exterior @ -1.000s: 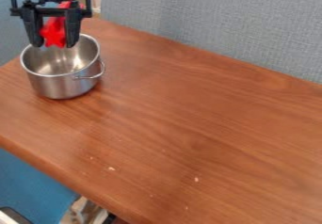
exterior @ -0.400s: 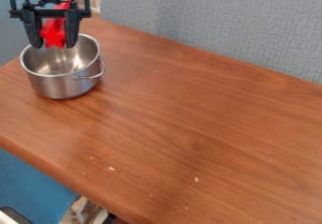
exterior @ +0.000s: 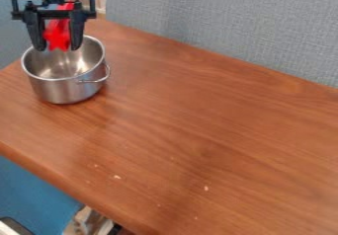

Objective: Put the red object in the metal pot

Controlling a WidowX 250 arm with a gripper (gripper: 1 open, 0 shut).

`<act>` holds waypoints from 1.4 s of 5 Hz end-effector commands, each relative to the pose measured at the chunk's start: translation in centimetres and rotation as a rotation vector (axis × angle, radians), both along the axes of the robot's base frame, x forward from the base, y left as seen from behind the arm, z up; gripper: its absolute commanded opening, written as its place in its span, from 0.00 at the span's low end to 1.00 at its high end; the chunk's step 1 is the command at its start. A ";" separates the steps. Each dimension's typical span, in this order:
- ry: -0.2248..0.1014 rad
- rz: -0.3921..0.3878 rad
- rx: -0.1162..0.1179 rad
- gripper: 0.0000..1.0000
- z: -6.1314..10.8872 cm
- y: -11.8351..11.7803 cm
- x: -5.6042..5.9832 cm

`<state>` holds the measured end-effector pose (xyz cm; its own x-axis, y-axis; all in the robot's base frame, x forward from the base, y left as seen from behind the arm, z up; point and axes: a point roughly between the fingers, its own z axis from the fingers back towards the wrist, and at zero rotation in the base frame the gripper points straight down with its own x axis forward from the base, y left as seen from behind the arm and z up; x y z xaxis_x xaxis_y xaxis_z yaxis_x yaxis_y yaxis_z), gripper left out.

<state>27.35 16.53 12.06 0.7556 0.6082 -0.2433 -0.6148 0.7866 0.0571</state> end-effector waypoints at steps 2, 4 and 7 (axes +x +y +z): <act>-0.057 0.044 0.035 0.00 1.7 0.9 0.4; -0.056 0.056 0.038 1.00 1.7 1.1 0.6; -0.069 0.052 0.046 1.00 1.8 1.6 1.1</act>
